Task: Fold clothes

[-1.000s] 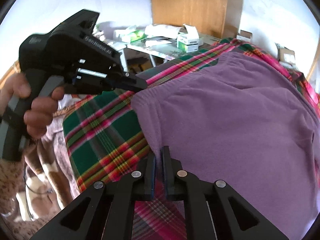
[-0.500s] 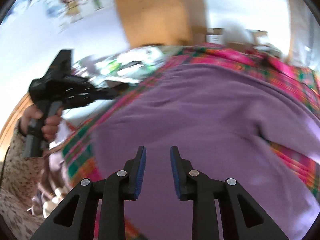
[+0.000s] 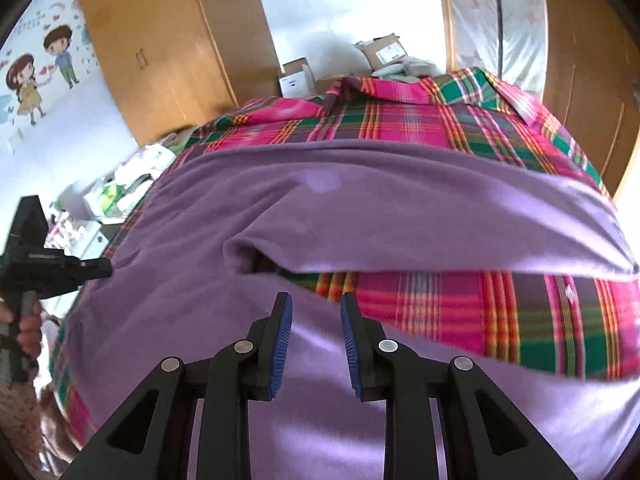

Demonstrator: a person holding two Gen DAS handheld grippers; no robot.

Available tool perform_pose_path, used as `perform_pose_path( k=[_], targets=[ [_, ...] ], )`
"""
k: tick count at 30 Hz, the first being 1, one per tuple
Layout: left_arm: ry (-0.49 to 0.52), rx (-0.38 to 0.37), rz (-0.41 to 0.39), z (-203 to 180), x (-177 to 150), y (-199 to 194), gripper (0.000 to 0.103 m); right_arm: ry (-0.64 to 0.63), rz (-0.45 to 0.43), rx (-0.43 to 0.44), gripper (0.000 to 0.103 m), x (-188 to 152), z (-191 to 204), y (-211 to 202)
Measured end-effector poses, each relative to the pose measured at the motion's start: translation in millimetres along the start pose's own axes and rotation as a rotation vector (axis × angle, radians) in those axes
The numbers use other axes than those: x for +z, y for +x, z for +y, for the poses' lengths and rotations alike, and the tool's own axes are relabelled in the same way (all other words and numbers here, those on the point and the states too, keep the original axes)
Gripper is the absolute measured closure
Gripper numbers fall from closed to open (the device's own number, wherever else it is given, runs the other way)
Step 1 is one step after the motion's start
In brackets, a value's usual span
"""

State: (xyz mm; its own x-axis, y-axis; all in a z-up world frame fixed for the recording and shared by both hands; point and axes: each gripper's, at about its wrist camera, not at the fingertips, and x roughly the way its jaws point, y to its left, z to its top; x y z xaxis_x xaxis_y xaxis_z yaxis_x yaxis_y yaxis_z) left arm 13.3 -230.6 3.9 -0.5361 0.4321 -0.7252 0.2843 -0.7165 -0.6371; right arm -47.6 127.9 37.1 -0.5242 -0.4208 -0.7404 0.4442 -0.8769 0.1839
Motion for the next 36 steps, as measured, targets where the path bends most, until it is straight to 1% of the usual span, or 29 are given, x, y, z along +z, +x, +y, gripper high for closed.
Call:
perform_pose_path(
  k=[2, 5, 10, 11, 12, 14, 21, 22, 23, 24, 27, 30, 33, 35, 36],
  targets=[
    [0.006, -0.001, 0.001, -4, 0, 3, 0.097, 0.008, 0.042, 0.053, 0.077, 4, 0, 14],
    [0.021, 0.005, 0.017, -13, 0, 11, 0.097, 0.07, 0.1, 0.177, 0.077, 11, -3, 34],
    [0.044, 0.003, 0.052, -27, 2, 29, 0.097, 0.209, 0.162, 0.301, 0.069, 19, -25, 56],
    [0.045, 0.005, 0.056, -29, 2, 33, 0.097, 0.23, 0.17, 0.326, 0.066, 21, -28, 59],
    [0.047, 0.007, 0.062, -31, 3, 37, 0.097, 0.252, 0.17, 0.342, 0.062, 23, -31, 63],
    [0.043, 0.009, 0.074, -34, 4, 45, 0.097, 0.303, 0.161, 0.369, 0.057, 25, -36, 67],
    [0.063, 0.008, 0.105, -49, 4, 63, 0.097, 0.48, 0.13, 0.461, 0.057, 35, -53, 85],
    [0.066, 0.006, 0.108, -51, 4, 65, 0.097, 0.495, 0.12, 0.456, 0.059, 36, -56, 85],
    [0.069, 0.003, 0.111, -53, 5, 67, 0.097, 0.491, 0.099, 0.42, 0.071, 38, -59, 82],
    [0.067, 0.003, 0.115, -54, 5, 69, 0.097, 0.487, 0.079, 0.385, 0.086, 40, -62, 78],
    [0.072, 0.0, 0.124, -61, 8, 77, 0.097, 0.473, 0.024, 0.286, 0.089, 46, -72, 69],
    [0.08, -0.013, 0.132, -70, 11, 84, 0.097, 0.46, 0.0, 0.239, 0.089, 50, -80, 63],
    [0.095, -0.012, 0.13, -78, 14, 89, 0.097, 0.436, 0.028, 0.177, 0.087, 51, -84, 63],
    [0.085, -0.022, 0.122, -77, 19, 87, 0.097, 0.399, 0.05, 0.153, 0.087, 51, -85, 60],
    [0.084, -0.012, 0.113, -75, 23, 85, 0.097, 0.368, 0.058, 0.133, 0.087, 51, -84, 58]
  ],
)
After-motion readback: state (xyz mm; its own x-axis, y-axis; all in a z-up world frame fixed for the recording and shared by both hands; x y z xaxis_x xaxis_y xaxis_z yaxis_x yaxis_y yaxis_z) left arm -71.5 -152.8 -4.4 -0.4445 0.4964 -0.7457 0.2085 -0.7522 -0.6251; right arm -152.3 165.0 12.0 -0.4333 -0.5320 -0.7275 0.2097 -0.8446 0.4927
